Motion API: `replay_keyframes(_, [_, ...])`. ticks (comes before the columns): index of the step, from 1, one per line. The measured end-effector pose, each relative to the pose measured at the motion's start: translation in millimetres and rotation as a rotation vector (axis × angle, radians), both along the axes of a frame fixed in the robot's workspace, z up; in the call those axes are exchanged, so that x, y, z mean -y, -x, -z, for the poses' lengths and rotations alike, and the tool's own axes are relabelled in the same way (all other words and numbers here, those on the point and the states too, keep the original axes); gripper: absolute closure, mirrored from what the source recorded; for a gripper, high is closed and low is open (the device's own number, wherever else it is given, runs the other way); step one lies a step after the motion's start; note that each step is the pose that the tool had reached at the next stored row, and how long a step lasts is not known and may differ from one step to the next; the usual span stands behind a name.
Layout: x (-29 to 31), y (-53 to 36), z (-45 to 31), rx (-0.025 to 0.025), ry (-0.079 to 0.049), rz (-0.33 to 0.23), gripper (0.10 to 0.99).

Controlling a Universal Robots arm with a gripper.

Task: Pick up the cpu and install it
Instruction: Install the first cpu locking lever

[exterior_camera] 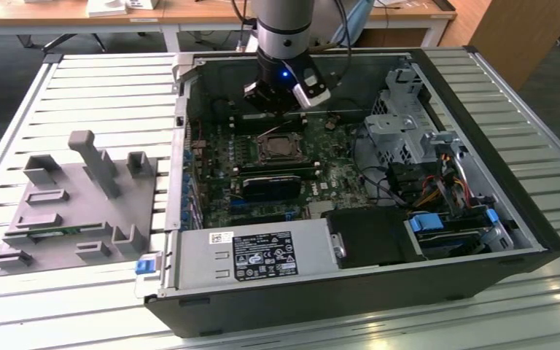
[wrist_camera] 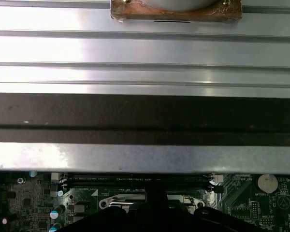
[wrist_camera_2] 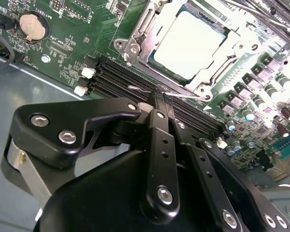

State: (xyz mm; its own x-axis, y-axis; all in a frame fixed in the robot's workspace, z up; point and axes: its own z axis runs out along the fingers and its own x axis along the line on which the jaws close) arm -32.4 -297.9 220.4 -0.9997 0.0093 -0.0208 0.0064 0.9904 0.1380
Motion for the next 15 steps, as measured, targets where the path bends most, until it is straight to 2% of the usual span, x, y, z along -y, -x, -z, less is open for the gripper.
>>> replay_keyframes(15, [-0.4, -8.5, 8.6, 0.0000, 0.000, 0.000, 0.980])
